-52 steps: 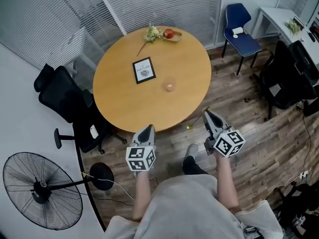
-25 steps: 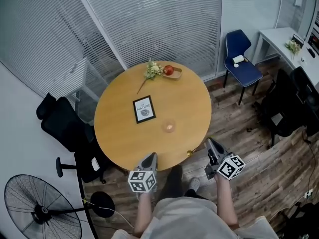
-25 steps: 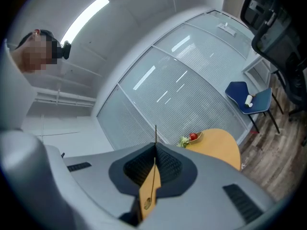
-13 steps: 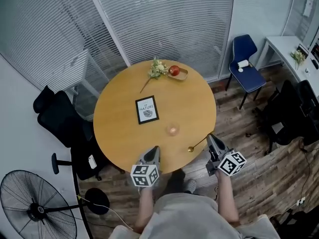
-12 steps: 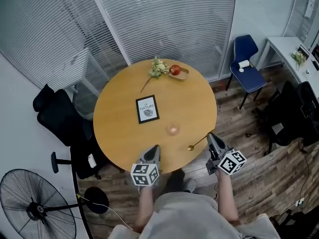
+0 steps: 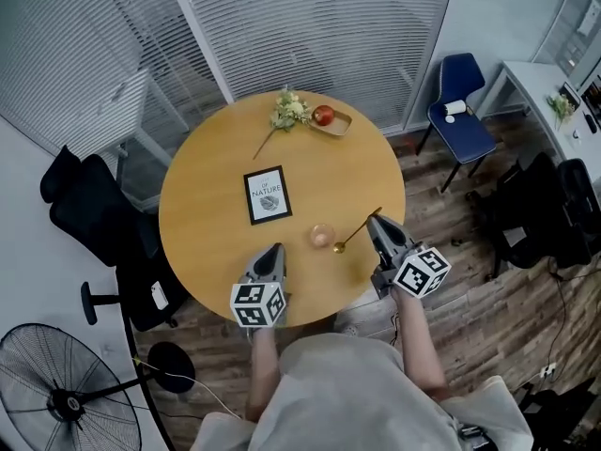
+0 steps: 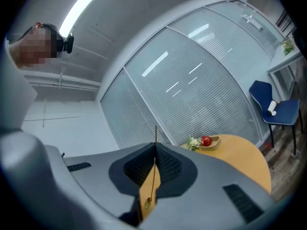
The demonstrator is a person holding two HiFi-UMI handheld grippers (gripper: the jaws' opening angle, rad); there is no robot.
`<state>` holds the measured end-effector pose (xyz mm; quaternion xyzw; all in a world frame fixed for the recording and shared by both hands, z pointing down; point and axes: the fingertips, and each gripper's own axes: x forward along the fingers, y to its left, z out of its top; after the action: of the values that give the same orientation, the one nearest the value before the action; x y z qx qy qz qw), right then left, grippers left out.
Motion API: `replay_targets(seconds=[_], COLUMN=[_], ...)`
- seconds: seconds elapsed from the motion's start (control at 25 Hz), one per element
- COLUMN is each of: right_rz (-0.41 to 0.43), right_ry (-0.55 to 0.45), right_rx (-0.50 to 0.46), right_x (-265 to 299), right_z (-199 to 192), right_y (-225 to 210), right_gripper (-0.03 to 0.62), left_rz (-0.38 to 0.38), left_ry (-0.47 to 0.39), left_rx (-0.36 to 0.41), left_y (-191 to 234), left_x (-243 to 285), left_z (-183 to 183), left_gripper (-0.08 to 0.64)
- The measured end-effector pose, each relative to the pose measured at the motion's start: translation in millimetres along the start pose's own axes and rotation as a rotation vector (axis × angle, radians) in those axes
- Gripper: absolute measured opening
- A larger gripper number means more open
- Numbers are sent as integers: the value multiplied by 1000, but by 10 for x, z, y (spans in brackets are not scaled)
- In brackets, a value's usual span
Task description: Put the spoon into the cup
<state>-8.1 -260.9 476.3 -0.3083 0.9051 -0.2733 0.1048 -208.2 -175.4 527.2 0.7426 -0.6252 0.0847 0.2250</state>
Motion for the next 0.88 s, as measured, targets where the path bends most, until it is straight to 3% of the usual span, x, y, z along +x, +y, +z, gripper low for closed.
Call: replay_targets(seconds=[0.48,0.88], right_rz=[-24,-81], right_ry=[62,165], right_rx=[0,-33], right_x=[666,983], right_z=[-102,-507], right_y=[-313,-584], right_gripper=[2,2], left_rz=[-20,-13], left_ry=[18,79], left_rx=[-38,-68], left_y=[382,631], left_x=[523,738], left_z=[175,6], left_gripper=[9,9])
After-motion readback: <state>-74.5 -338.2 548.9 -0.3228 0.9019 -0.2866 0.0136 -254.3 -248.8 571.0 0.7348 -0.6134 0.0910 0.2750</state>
